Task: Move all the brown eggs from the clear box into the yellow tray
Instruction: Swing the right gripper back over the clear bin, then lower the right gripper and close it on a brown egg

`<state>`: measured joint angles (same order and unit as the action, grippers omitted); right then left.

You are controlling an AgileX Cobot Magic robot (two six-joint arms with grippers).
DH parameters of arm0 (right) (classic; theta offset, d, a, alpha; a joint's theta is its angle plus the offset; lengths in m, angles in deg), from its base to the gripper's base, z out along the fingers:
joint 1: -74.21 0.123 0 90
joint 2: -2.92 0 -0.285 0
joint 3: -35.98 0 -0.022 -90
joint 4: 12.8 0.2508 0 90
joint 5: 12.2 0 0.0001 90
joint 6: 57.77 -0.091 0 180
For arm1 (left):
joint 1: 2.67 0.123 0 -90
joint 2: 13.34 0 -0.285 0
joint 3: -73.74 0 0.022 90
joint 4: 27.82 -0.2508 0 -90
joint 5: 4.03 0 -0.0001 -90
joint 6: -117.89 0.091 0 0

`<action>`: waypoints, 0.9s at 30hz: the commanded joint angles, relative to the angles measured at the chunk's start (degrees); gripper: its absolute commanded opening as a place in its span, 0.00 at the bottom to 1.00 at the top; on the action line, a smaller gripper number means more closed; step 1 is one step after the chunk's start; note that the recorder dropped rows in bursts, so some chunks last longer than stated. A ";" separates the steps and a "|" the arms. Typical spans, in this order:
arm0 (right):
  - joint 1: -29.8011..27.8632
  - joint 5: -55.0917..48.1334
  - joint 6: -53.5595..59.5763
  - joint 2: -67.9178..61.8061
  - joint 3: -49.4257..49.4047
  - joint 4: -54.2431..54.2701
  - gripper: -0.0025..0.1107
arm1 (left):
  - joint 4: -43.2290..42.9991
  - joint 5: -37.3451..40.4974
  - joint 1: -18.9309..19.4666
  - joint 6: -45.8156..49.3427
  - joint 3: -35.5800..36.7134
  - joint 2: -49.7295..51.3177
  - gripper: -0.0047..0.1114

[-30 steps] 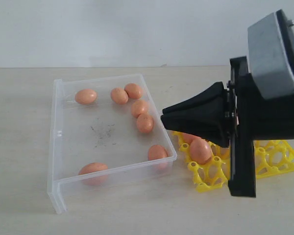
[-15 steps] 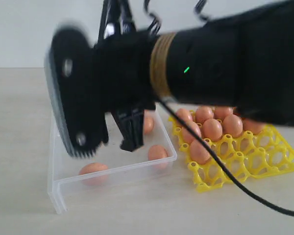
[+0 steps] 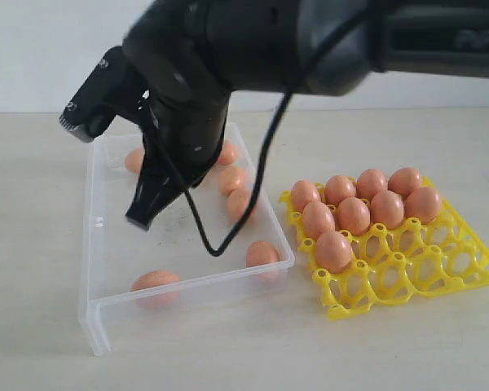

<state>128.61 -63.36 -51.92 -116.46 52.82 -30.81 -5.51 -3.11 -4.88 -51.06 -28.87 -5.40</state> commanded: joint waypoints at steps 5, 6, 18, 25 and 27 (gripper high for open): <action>-2.48 -18.80 23.06 -13.53 18.08 30.47 0.17 | 0.61 -0.92 -0.34 -0.42 -0.18 -0.15 0.07; -2.48 -18.80 24.26 -14.08 18.36 30.47 0.22 | 0.61 -0.92 -0.34 -0.42 -0.18 -0.15 0.07; -2.40 -18.80 35.61 -19.48 18.61 18.01 0.37 | 0.61 -0.92 -0.34 -0.42 -0.18 -0.15 0.07; -1.62 -18.80 38.42 -20.36 18.61 19.61 0.37 | 0.61 -0.92 -0.34 -0.42 -0.18 -0.15 0.07; -1.06 -18.80 38.57 -20.36 18.61 20.35 0.40 | 0.61 -0.92 -0.34 -0.42 -0.18 -0.15 0.07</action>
<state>126.84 -81.96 -14.41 -137.00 71.09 -11.58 -5.51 -3.11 -4.88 -51.06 -28.87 -5.40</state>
